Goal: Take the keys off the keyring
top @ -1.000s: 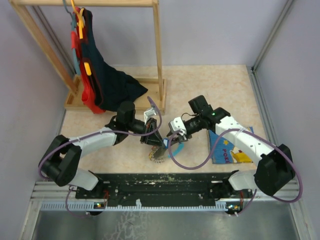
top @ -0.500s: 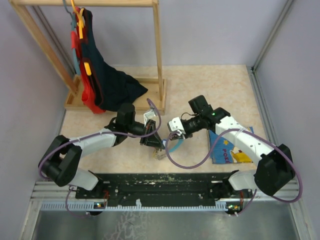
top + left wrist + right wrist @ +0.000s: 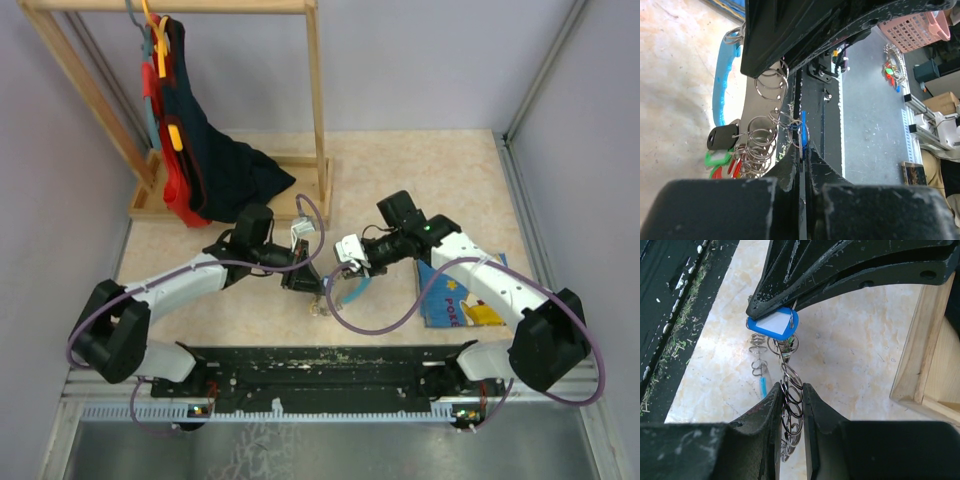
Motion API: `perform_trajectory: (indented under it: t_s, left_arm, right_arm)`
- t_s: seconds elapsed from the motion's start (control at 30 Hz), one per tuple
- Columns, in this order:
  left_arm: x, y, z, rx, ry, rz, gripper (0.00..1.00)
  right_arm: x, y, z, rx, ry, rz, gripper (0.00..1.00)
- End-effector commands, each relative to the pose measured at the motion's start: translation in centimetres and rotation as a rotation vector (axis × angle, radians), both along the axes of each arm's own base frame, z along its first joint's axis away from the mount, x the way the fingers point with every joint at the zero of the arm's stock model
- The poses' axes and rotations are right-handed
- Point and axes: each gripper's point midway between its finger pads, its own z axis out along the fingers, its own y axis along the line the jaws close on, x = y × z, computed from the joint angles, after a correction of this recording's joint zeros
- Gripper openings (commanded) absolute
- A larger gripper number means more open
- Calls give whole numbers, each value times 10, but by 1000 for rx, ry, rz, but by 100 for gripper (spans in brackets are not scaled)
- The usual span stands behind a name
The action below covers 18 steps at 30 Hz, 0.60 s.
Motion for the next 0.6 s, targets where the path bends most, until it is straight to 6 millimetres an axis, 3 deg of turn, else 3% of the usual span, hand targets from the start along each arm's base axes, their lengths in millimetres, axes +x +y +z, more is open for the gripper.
perform_trajectory:
  t_s: [0.0, 0.57]
  left_arm:
    - [5, 4, 7, 27, -41, 29, 1]
    - [7, 7, 3, 75, -45, 46, 1]
  right_arm:
    - [2, 2, 25, 29, -54, 0, 0]
    - [2, 2, 30, 30, -55, -3, 0]
